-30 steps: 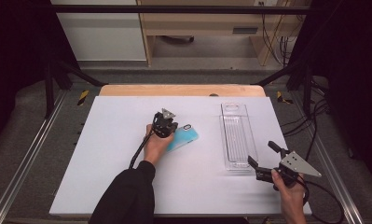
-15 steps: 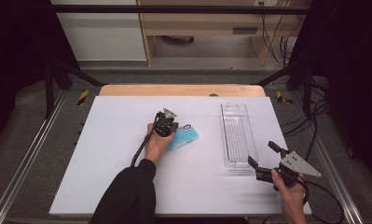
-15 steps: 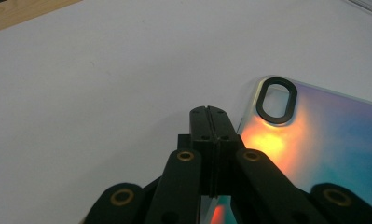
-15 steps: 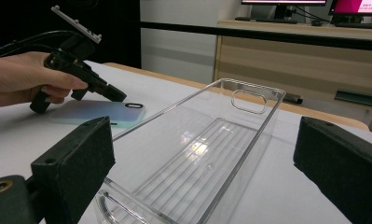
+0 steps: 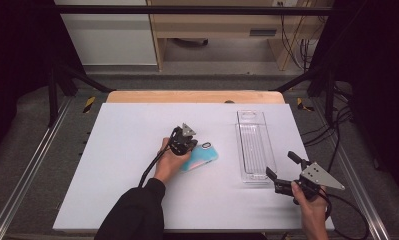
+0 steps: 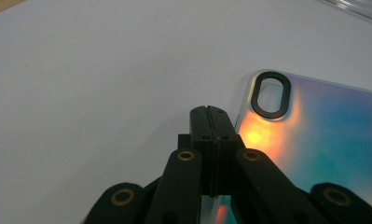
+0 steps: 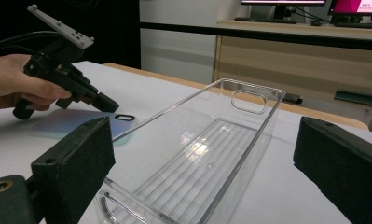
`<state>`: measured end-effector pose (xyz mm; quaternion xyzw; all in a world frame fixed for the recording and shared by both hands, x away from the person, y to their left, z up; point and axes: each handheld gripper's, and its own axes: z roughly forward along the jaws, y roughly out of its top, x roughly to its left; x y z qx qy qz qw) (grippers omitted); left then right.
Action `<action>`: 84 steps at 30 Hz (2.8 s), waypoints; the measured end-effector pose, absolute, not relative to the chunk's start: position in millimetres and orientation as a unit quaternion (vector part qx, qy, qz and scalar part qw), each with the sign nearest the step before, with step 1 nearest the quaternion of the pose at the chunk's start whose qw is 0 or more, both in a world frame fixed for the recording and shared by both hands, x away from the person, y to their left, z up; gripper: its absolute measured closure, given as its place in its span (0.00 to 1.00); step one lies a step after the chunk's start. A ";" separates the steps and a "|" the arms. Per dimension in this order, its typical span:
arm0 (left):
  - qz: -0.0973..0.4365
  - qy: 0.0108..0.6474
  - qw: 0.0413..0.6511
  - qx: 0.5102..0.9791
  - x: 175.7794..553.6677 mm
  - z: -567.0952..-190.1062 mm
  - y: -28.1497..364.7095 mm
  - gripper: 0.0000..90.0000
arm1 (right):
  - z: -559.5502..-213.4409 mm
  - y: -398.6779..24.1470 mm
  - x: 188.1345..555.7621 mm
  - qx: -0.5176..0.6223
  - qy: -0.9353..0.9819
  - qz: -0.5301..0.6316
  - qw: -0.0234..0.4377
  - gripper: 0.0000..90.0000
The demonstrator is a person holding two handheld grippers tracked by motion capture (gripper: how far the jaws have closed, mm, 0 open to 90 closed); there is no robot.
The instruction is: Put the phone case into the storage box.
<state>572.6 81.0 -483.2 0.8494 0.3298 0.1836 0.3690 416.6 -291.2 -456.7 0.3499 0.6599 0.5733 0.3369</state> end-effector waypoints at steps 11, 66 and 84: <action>0.169 0.299 0.370 0.863 530.6 -482.9 71.3 1.00 | -457.0 -290.9 416.9 0.350 0.661 0.572 0.337 0.06; 0.140 0.239 0.395 0.876 457.2 -454.3 96.6 0.11 | -457.4 -291.0 416.9 0.354 0.663 0.569 0.334 0.06; 0.111 0.225 0.361 0.898 452.8 -463.9 101.4 0.08 | -457.5 -291.0 417.0 0.353 0.664 0.569 0.332 0.06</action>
